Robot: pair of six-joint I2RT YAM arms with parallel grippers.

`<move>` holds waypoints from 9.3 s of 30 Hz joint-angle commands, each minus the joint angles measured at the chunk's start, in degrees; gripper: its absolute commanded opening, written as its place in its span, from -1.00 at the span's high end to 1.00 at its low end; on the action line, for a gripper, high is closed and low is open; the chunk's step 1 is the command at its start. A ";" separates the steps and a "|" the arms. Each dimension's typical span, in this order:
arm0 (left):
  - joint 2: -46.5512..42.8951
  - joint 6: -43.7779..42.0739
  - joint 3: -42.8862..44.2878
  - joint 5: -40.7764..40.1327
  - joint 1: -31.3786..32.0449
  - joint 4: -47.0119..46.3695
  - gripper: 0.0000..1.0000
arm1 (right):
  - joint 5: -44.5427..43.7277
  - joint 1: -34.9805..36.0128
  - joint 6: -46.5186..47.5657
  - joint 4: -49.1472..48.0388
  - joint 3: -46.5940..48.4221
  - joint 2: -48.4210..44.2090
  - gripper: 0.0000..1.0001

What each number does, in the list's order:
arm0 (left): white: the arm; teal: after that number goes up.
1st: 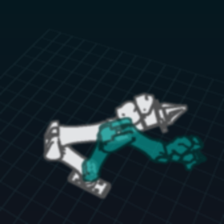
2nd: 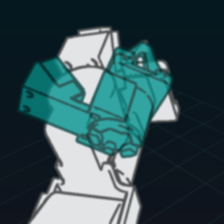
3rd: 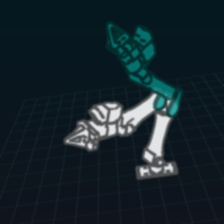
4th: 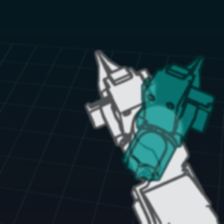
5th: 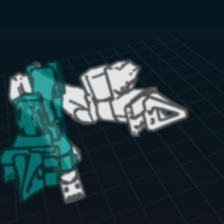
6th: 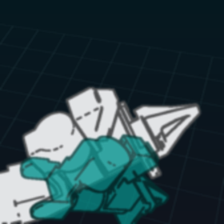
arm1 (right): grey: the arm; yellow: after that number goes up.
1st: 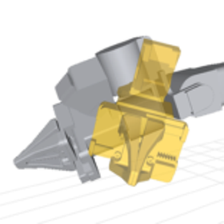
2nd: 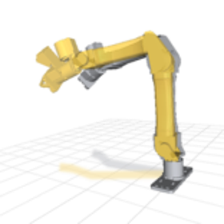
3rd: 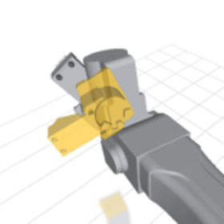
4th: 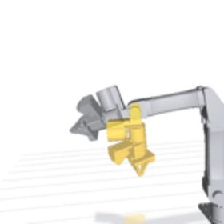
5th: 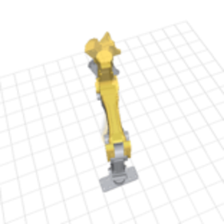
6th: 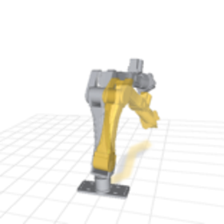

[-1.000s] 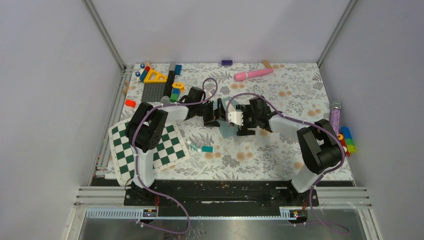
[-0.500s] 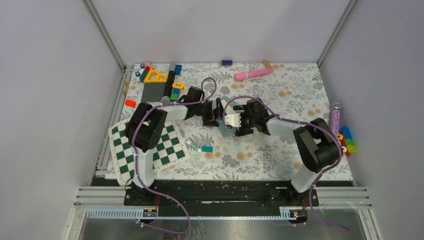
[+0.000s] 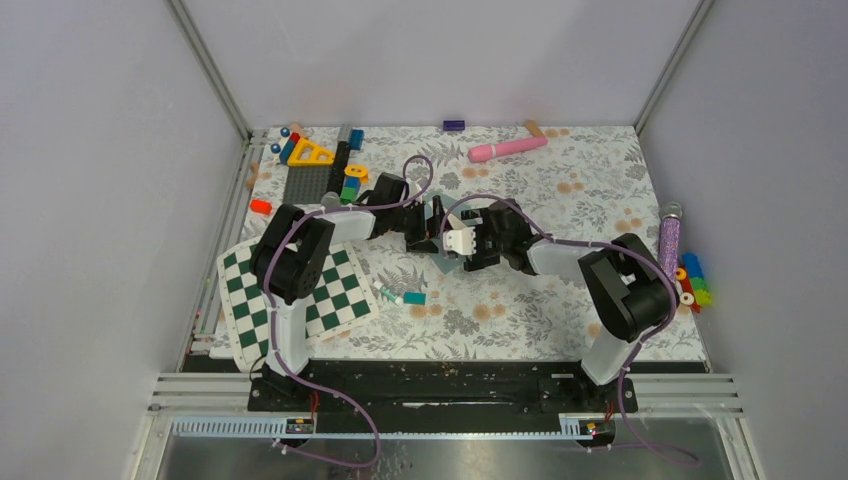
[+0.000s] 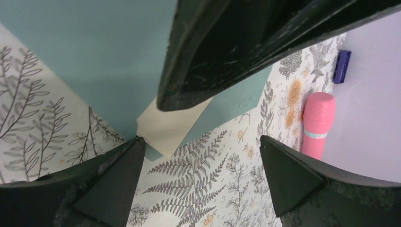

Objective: Place the letter into the envelope and seal it
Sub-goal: Adjust the letter on the envelope, then pick up the envelope from the center of the board, then place the letter in the envelope.

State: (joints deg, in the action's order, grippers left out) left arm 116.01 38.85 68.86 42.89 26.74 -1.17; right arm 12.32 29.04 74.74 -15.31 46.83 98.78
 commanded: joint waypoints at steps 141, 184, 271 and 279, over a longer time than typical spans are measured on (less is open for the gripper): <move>0.02 36.07 -12.86 13.32 -13.76 -65.69 0.91 | 27.31 -11.73 -72.21 49.27 44.98 -7.33 -0.99; -0.20 42.44 -12.85 14.08 -13.46 -73.36 0.88 | 20.06 -4.47 -71.90 50.58 42.34 3.81 -0.99; 1.17 43.50 -13.31 13.91 -13.04 -75.12 0.88 | 13.01 -3.25 -83.08 49.95 60.49 13.17 -0.99; 0.88 43.49 -13.40 13.84 -13.03 -75.12 0.88 | 8.65 -3.20 -83.46 49.96 59.25 12.31 -0.99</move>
State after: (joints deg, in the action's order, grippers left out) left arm 116.88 83.20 55.24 56.75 13.58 -72.97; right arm 23.49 25.63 -9.26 34.06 105.19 112.40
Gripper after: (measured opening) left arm 0.059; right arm 0.993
